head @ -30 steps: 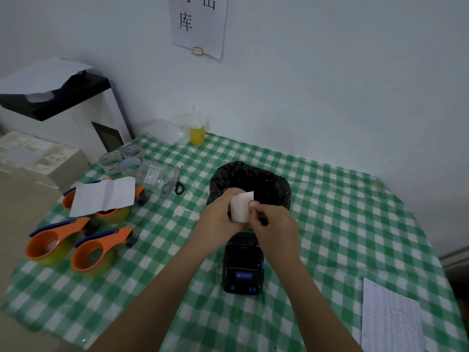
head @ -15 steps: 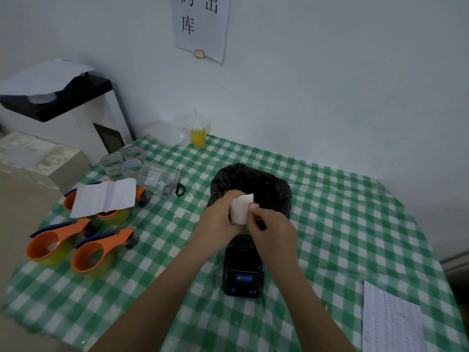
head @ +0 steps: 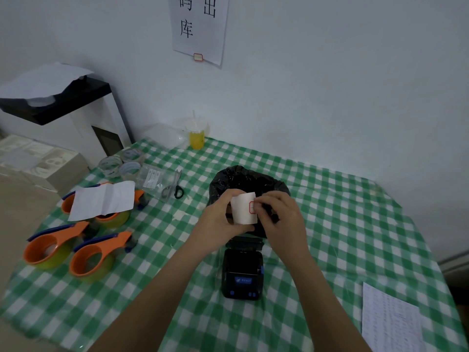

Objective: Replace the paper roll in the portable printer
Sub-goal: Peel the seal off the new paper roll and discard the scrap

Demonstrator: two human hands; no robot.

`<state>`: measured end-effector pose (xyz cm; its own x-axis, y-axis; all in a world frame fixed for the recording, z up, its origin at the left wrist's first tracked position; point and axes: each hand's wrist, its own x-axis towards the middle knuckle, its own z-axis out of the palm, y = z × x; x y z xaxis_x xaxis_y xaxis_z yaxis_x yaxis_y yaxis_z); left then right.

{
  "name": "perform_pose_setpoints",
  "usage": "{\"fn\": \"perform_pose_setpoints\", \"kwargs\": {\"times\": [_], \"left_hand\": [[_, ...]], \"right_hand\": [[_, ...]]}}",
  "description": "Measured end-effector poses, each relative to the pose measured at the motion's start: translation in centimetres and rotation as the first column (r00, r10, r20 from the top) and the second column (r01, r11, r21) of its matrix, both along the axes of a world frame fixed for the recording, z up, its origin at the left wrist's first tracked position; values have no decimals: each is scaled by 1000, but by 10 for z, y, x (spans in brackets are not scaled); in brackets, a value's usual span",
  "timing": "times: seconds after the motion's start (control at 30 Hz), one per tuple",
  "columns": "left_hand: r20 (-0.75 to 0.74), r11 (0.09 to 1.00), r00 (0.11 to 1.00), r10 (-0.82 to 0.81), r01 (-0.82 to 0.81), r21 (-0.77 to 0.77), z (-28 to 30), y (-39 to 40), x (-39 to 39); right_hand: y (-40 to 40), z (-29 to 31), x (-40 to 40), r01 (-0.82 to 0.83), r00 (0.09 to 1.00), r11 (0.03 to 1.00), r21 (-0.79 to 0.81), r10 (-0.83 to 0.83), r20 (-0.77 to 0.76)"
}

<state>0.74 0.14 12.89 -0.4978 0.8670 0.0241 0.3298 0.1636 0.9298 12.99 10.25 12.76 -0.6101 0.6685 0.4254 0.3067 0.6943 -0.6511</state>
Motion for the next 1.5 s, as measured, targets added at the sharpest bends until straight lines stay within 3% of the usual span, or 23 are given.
{"fn": "perform_pose_setpoints", "kwargs": {"times": [0.4, 0.9, 1.03, 1.2, 1.5], "left_hand": [[-31, 1000, 999, -14, 13, -14, 1, -2, -1], [46, 999, 999, -5, 6, -35, -3, -2, -4], [69, 999, 997, -18, 21, -36, -5, -2, -6], [143, 997, 989, -46, 55, -59, -7, -1, -10], [255, 990, 966, -41, 73, -118, -24, 2, -18]], "right_hand": [[1, 2, -1, -50, 998, 999, -5, 50, 48], [3, -1, 0, -65, 996, 995, 78, 60, 60], [3, -4, -4, -45, 999, 999, 10, 45, 9], [6, -7, -7, -57, 998, 968, -245, 49, -38], [8, -11, -10, -89, 995, 925, -368, 66, -74]]}}
